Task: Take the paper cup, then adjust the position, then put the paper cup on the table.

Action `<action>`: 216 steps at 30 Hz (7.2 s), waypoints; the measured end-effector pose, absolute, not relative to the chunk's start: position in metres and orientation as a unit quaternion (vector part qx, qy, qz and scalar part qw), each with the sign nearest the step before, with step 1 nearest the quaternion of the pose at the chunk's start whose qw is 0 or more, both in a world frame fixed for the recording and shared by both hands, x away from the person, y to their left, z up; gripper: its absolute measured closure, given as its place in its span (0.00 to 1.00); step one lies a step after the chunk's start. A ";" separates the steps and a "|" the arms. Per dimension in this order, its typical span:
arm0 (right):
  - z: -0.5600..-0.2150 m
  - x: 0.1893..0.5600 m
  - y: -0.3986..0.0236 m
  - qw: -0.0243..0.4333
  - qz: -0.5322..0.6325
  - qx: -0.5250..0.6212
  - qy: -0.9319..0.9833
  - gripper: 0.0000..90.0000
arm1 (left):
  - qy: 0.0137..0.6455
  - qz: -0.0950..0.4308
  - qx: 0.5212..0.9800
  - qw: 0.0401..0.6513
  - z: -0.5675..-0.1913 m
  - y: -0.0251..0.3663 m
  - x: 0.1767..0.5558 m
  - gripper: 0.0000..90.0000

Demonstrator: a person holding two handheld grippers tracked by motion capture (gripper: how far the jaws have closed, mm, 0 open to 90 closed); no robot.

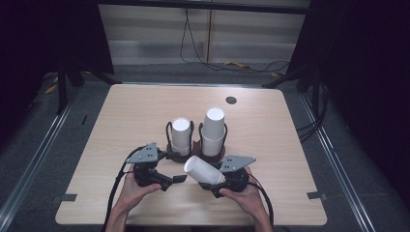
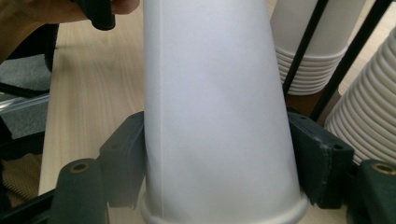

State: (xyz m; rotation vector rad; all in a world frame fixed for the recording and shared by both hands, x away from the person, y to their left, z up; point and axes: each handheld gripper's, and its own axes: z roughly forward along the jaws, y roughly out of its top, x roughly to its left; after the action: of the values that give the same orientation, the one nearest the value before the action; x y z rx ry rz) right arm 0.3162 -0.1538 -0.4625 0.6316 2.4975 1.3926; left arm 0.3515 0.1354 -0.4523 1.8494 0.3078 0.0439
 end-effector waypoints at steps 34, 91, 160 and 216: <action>-0.445 0.332 -0.139 0.094 0.363 0.184 0.908 0.31 | 0.116 0.039 0.830 0.545 -0.450 0.128 0.355 0.25; -0.433 0.340 -0.103 0.091 0.231 0.099 0.964 0.32 | 0.096 -0.040 0.877 0.469 -0.466 0.107 0.370 0.28; -0.461 0.337 -0.146 0.074 0.347 0.219 0.909 0.16 | 0.104 -0.027 0.842 0.529 -0.467 0.121 0.360 0.36; -0.469 0.326 -0.173 0.051 0.567 0.215 0.793 0.15 | 0.092 -0.025 0.801 0.591 -0.480 0.119 0.351 0.36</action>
State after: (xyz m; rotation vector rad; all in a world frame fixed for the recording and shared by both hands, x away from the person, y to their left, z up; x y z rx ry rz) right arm 0.3260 -0.1731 -0.4690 0.6559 2.4150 1.7258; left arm 0.3507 0.1187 -0.4802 1.8627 0.2150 -0.0584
